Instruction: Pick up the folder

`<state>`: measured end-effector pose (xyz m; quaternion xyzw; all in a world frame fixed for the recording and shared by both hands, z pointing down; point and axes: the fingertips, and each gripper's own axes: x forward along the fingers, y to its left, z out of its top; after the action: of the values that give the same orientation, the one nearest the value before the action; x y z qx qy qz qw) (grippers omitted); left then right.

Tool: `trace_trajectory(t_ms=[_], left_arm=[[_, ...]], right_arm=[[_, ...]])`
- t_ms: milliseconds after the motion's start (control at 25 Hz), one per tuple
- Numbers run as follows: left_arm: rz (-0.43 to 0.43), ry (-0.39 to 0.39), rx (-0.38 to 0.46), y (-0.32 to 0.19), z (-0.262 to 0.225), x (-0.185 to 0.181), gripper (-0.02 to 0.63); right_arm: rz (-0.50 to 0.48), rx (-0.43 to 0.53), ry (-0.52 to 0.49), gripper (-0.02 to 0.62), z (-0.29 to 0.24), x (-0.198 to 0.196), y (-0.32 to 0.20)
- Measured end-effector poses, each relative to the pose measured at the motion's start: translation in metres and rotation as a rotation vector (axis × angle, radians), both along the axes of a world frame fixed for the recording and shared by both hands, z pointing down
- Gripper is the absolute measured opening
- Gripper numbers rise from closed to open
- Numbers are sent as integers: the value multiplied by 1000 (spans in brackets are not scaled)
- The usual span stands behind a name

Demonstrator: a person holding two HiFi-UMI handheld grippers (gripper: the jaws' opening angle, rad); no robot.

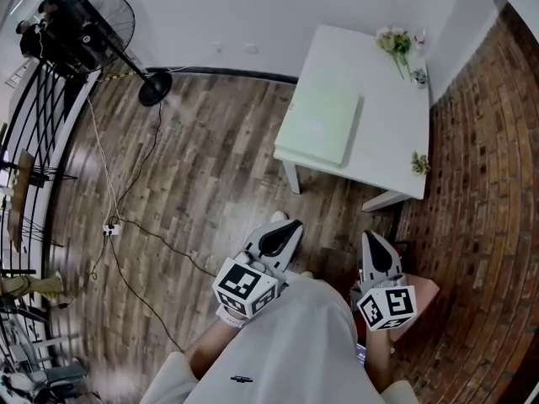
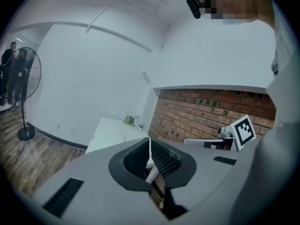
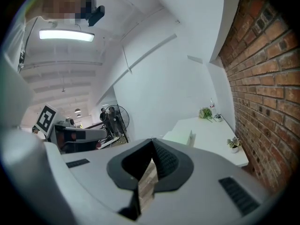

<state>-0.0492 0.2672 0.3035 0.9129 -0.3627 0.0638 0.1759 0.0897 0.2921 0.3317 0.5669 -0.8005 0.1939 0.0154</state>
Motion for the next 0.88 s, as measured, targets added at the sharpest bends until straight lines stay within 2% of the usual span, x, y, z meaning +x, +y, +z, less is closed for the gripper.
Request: trace_trajectory(t_ms=[280,880], left_arm=[[21,24,-30,-63,2,-6,28],[150,76,-69,-203,1,-27,28]], right_arm=[[28,-24,8,8,-1,-7,-55],[164,-44,26,11,-14,-28,-187]])
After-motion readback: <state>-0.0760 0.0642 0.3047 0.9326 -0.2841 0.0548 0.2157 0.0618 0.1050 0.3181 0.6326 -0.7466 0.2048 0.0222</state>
